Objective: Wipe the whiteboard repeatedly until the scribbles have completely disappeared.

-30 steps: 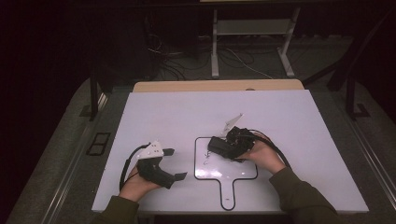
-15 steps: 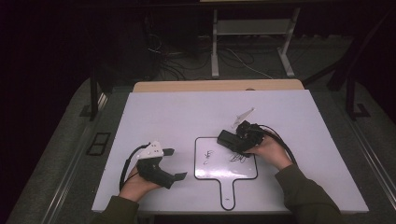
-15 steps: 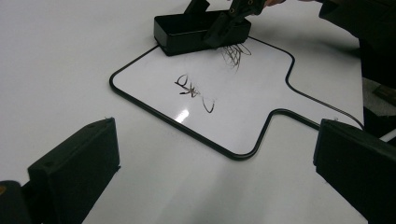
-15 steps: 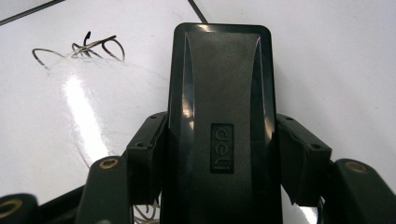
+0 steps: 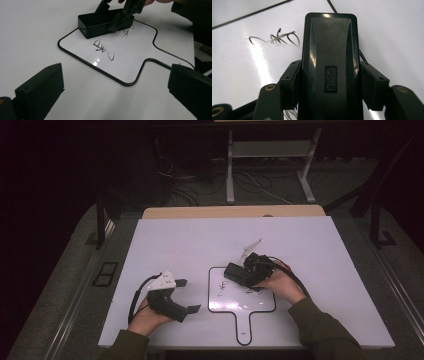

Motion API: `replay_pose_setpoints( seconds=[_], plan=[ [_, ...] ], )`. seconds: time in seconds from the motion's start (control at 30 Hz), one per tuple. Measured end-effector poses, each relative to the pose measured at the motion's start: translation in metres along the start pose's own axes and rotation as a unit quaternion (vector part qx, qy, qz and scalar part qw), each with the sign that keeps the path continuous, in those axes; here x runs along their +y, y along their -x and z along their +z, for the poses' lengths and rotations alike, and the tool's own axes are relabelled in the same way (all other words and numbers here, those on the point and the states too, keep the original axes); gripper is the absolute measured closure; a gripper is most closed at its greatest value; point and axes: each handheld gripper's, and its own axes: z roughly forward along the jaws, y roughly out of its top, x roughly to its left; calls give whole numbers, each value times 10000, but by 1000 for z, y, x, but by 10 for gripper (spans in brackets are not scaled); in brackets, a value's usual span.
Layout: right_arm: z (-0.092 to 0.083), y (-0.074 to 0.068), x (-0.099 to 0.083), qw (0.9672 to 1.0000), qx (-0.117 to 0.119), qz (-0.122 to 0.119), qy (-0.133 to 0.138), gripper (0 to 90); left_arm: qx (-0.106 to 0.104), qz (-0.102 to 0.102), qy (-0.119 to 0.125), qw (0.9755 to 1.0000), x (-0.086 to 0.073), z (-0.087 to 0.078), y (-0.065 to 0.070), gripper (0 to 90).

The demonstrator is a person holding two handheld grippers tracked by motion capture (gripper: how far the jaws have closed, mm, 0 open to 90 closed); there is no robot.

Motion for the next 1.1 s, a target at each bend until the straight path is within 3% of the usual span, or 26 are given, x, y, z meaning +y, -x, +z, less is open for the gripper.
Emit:
replay_pose_setpoints(
  seconds=[0.27,0.7,1.1],
  plan=[
    [9,-12,15,9998,127,-146,3,390,-3,-10,3,10000,0,0,0,0],
    [19,-35,33,9977,279,-622,-54,389,-5,-18,12,10000,0,0,0,0],
    [23,-16,40,9991,227,-356,-72,389,-7,-22,7,10000,0,-1,0,0]
  ],
)
